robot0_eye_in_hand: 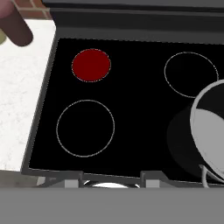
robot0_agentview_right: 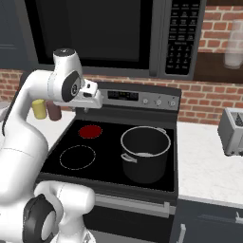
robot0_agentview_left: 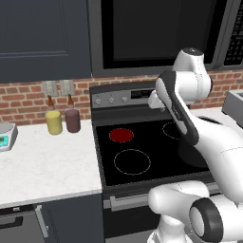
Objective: Turn off the rear left burner of the stove.
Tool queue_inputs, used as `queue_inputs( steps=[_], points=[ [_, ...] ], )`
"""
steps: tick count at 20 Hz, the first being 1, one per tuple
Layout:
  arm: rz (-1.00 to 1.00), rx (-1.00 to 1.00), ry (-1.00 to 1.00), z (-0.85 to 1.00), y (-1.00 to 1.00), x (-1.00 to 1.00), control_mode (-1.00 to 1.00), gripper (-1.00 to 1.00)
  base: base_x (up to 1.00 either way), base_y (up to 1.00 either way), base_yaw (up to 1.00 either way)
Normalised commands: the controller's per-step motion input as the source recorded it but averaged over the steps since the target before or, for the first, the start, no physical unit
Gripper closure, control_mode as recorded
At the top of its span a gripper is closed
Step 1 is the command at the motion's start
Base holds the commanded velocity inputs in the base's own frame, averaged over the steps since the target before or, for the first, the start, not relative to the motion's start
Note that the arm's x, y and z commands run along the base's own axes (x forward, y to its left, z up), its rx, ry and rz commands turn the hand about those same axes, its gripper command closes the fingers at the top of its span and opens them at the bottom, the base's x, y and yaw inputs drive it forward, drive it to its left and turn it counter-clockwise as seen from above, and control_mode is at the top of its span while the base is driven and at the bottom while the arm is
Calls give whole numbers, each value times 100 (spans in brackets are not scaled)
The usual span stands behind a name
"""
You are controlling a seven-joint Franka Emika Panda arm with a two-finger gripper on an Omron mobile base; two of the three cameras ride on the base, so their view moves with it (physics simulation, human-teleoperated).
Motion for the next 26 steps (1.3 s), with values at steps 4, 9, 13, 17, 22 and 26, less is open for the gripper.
queue_inputs(
  steps=[4, 9, 13, 17, 22, 26],
  points=[
    [1, -1, -1, 0, 15, -13, -100, -100, 0, 0, 0],
    [6, -6, -1, 0, 49, -42, -100, -100, 0, 0, 0],
    [12, -15, 0, -11, 72, -27, -100, -100, 0, 0, 0],
    [16, -22, -11, -26, 57, -9, -100, -100, 0, 0, 0],
    [4, -27, -31, -24, 0, 0, -100, -100, 0, 0, 0],
    [6, -27, -39, -19, 0, 16, -100, -100, 0, 0, 0]
  ],
)
